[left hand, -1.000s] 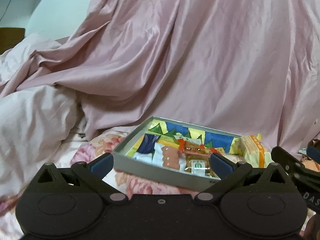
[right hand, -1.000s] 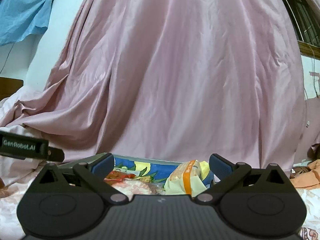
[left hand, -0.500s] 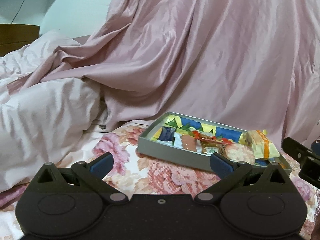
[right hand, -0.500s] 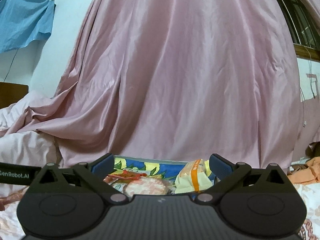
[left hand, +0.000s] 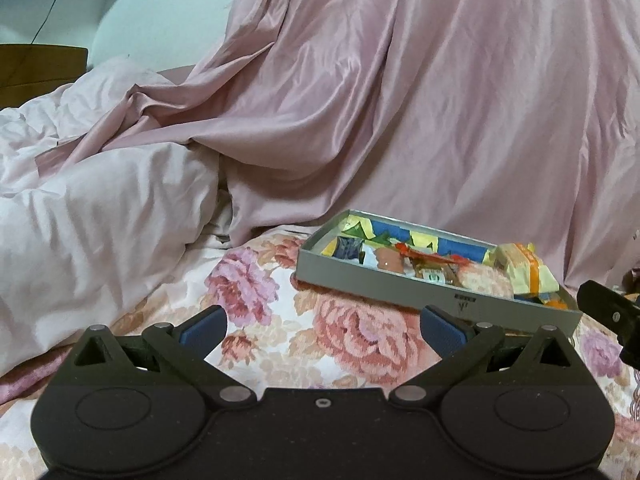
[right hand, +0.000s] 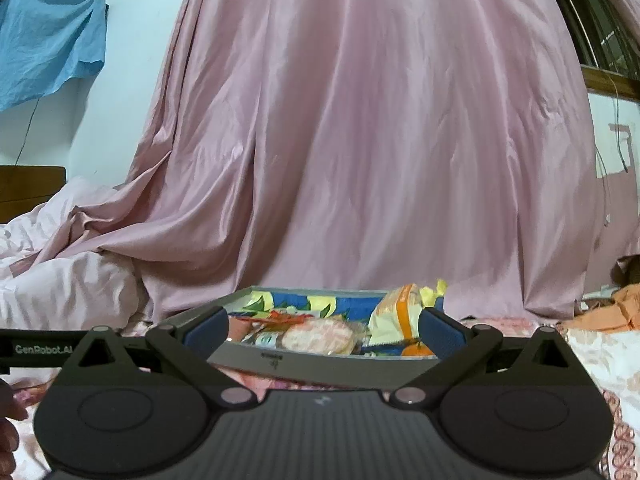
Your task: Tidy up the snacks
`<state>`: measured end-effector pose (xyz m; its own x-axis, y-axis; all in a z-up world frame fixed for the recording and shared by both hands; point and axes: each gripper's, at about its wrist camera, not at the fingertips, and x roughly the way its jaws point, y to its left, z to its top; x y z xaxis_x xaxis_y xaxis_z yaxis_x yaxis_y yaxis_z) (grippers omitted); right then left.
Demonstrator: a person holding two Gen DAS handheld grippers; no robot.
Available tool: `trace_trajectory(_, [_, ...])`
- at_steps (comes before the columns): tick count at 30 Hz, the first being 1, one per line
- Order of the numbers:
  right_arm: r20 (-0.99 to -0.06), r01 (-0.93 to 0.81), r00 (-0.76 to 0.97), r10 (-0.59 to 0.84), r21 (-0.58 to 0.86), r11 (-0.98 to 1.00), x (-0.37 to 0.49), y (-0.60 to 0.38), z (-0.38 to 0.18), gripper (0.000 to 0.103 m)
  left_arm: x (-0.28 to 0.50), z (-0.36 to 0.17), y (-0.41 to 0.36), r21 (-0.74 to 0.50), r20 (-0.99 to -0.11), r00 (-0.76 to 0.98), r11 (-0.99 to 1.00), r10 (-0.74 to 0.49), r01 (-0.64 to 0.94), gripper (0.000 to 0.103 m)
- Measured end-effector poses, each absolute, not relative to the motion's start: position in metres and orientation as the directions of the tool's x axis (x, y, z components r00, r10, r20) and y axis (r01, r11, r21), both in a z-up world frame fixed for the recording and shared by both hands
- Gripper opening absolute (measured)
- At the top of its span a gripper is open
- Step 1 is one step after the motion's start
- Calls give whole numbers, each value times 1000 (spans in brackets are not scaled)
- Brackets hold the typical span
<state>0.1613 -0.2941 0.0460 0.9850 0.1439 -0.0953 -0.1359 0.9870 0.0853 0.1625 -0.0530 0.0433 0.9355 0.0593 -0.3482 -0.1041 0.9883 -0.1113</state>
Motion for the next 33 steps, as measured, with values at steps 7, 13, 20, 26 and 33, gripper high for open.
trace_trajectory(7, [-118,-136,982,147,90,987,143,-290,44,103,140,42,-53,-85,-348,936,992,58,-93,102])
trace_trajectory(13, [-132,-140,980,152,93,986,128,-285,43,103,125,40,-52,-90,-342,939,993,42,-77,102])
trace_trajectory(20, [-143,-119,981,132,96,988,113,-283,41,103,109,33,-46,-108,-351,936,992,24,-66,102])
trace_trajectory(26, [-166,-82,982,95,85,993,100,-278,35,103,98,25,-37,-98,-373,928,994,16,-57,102])
trace_trajectory(33, [-229,-19,973,38,84,996,90,-267,24,103,91,15,-17,-140,-390,921,987,15,-75,102])
